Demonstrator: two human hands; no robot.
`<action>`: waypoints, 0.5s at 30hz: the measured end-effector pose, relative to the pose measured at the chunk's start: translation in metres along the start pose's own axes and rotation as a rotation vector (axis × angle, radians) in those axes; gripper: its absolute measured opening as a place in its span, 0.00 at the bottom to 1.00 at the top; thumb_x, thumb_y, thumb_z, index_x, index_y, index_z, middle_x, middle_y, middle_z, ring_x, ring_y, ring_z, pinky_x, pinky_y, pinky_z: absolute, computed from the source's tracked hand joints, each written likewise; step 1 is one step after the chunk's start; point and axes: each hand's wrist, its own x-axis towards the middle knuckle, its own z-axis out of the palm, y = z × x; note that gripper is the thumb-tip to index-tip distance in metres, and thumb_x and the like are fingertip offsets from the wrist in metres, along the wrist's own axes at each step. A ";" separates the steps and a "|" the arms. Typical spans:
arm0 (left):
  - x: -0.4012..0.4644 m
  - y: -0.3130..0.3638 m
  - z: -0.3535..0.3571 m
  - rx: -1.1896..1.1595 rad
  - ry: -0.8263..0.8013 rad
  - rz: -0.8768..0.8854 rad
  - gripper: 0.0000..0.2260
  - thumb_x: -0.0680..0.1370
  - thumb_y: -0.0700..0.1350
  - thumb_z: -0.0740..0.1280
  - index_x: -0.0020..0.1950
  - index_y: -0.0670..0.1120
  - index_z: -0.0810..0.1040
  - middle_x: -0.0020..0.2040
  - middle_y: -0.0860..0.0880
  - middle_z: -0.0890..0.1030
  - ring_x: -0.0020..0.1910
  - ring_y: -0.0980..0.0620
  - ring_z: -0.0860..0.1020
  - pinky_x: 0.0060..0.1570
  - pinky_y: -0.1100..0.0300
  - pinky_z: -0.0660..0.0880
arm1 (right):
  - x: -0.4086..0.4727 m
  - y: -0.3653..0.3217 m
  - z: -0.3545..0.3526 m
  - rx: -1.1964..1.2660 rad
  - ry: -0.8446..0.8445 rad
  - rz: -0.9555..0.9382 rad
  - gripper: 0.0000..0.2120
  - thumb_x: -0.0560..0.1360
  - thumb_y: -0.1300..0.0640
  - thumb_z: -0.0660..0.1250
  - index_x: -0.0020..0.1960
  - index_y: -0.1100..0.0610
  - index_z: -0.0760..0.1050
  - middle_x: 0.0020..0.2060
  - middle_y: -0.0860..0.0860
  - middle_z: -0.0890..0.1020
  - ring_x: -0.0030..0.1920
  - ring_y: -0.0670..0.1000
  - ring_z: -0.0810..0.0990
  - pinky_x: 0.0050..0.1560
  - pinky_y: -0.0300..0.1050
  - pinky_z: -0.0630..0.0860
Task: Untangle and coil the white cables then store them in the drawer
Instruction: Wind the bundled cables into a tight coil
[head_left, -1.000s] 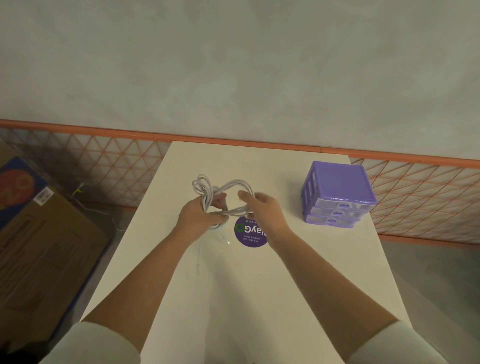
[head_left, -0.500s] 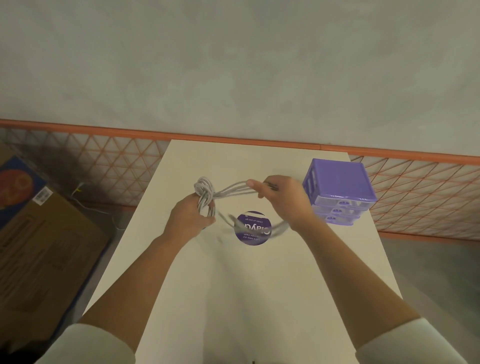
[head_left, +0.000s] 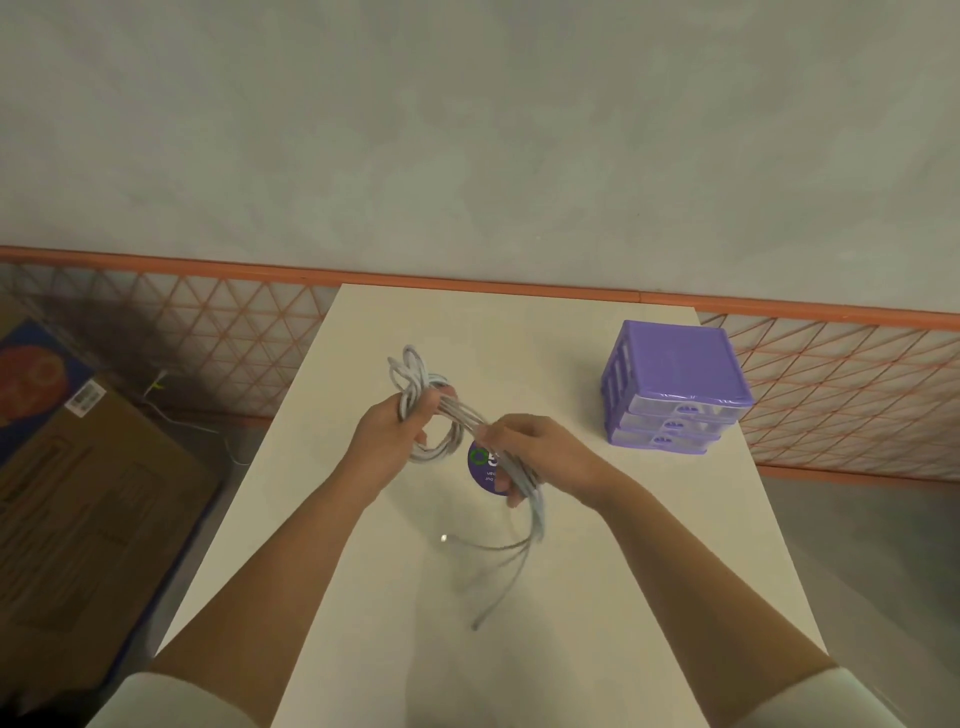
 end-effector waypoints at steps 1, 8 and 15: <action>-0.001 0.003 0.004 0.004 -0.018 0.005 0.10 0.81 0.56 0.60 0.47 0.62 0.80 0.33 0.61 0.80 0.28 0.64 0.74 0.32 0.73 0.68 | 0.002 -0.002 0.006 0.035 0.016 -0.003 0.18 0.73 0.41 0.70 0.50 0.56 0.76 0.32 0.56 0.82 0.30 0.57 0.80 0.35 0.47 0.80; -0.001 0.011 0.017 -0.058 -0.114 -0.043 0.06 0.78 0.55 0.66 0.50 0.58 0.82 0.36 0.58 0.80 0.30 0.60 0.73 0.37 0.67 0.72 | 0.015 -0.007 0.027 -0.420 0.384 -0.121 0.17 0.80 0.42 0.59 0.54 0.56 0.72 0.43 0.53 0.82 0.43 0.55 0.79 0.44 0.50 0.76; -0.001 0.007 0.028 0.090 0.082 -0.035 0.20 0.76 0.59 0.66 0.49 0.42 0.77 0.36 0.48 0.80 0.33 0.51 0.77 0.34 0.63 0.70 | 0.010 -0.008 0.023 -0.794 0.495 -0.104 0.17 0.82 0.41 0.51 0.49 0.53 0.68 0.37 0.52 0.79 0.39 0.58 0.78 0.38 0.48 0.72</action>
